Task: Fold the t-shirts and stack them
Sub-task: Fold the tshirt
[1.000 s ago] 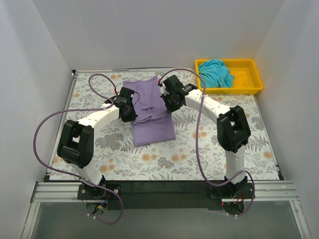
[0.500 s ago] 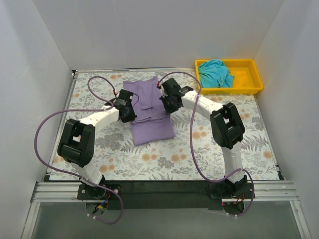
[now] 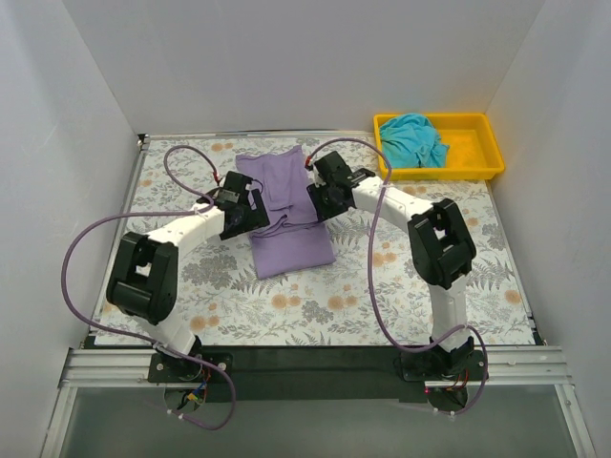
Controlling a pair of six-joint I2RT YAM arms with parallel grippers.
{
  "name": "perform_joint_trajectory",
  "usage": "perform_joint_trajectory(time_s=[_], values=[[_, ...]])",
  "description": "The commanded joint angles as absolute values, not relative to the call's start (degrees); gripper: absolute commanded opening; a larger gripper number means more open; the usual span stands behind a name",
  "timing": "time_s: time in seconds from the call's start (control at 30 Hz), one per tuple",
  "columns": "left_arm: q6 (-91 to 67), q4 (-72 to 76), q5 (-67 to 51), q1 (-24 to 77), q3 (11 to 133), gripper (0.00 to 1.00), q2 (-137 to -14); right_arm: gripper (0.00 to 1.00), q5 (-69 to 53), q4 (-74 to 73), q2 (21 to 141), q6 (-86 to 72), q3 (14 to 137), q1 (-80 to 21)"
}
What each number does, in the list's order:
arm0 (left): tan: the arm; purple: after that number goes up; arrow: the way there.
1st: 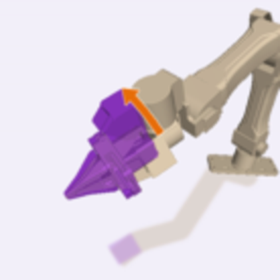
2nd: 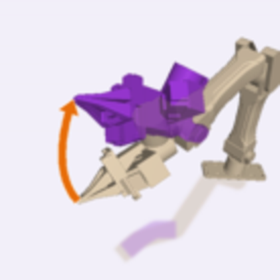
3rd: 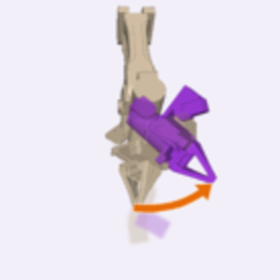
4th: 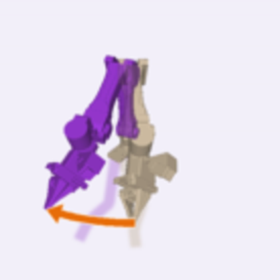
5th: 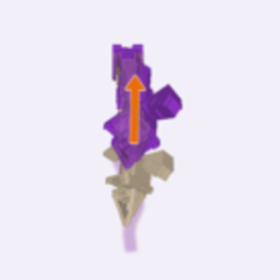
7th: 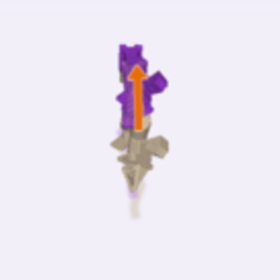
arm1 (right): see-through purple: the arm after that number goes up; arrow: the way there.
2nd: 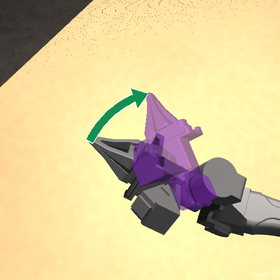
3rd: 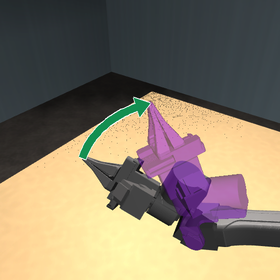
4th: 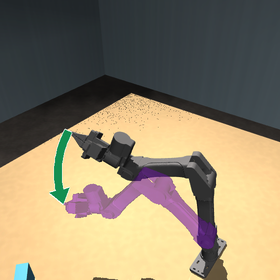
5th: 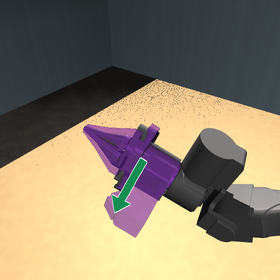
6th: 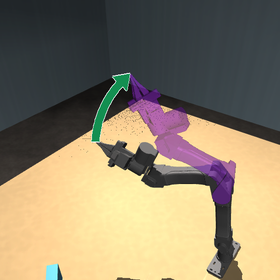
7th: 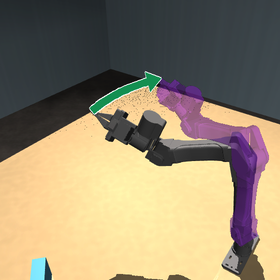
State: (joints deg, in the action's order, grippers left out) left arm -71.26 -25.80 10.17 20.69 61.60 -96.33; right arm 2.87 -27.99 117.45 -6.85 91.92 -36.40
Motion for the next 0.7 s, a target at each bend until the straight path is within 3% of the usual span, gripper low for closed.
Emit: perform_joint_trajectory(time_s=[0.0,0.07,0.13,0.17,0.23,0.4,0.67], values=[[-71.88,-28.21,11.17,21.18,63.63,0.81,-87.38,0.40,1.94,-23.47,109.78,-8.87,89.57,-37.52],[-73.29,-28.65,9.94,21.88,61.89,0.81,-83.33,0.39,0.62,-21.01,107.85,-10.27,87.20,-38.32],[-76.36,-28.57,6.78,22.94,60.04,0.73,-81.13,0.38,-2.63,-18.99,107.14,-11.24,85.79,-39.55],[-77.51,-28.13,5.81,23.37,57.94,0.52,-79.30,0.37,-4.12,-17.68,107.05,-12.29,84.82,-40.25],[-80.06,-26.99,2.82,25.39,55.73,0.33,-77.97,0.35,-5.88,-16.18,107.31,-13.18,84.03,-41.04],[-83.40,-21.80,1.67,29.61,49.50,0.19,-78.92,0.33,-10.45,-11.96,110.47,-15.73,83.41,-42.19],[-84.46,-13.80,0.09,31.55,44.65,0.16,-83.23,0.31,-14.32,-8.18,116.97,-17.93,84.72,-42.19]])
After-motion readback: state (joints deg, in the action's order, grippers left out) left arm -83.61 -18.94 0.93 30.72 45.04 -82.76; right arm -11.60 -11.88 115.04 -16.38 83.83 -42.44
